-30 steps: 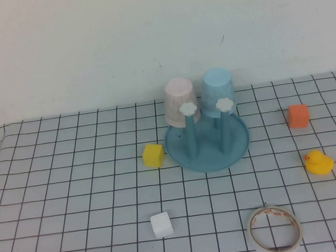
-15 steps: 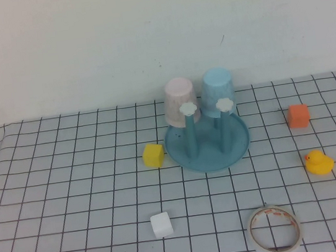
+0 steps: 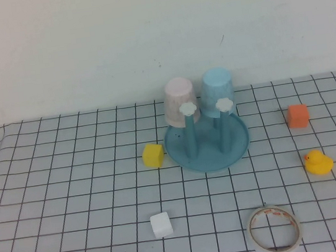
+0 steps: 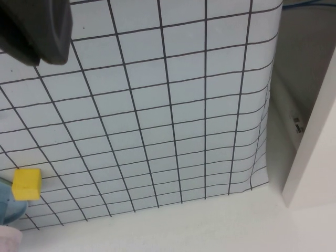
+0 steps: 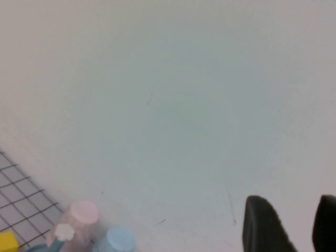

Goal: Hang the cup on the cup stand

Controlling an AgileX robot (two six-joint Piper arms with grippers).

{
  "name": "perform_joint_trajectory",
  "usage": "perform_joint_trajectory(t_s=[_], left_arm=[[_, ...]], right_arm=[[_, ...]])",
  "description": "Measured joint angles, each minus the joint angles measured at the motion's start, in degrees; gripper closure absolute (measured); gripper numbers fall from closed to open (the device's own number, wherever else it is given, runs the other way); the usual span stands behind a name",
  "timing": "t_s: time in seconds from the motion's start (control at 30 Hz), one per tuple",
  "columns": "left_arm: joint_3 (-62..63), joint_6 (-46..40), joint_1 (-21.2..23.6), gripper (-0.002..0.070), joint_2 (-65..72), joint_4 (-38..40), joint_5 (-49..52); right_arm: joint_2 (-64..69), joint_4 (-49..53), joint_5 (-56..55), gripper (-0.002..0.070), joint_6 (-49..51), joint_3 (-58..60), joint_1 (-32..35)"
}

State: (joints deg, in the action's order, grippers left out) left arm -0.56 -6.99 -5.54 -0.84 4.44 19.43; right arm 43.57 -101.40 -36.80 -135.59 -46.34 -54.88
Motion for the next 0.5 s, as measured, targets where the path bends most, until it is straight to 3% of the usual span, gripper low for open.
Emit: perform_joint_trajectory(t_s=[0.1,0.27,0.5], left_arm=[[0.0,0.0,0.0,0.0676,0.0,0.0,0.0],[0.0,0.0,0.0,0.0676,0.0,-0.1,0.0],[0.0,0.0,0.0,0.0676,0.0,-0.1,0.0]], right_arm=[[-3.6,0.0,0.8,0.0461,-0.1,0.9,2.0],[-12.8,0.0,3.2,0.0472,1.0,2.0,15.2],[-27.3,0.0,0.6,0.0477,22.1,3.7,32.6]])
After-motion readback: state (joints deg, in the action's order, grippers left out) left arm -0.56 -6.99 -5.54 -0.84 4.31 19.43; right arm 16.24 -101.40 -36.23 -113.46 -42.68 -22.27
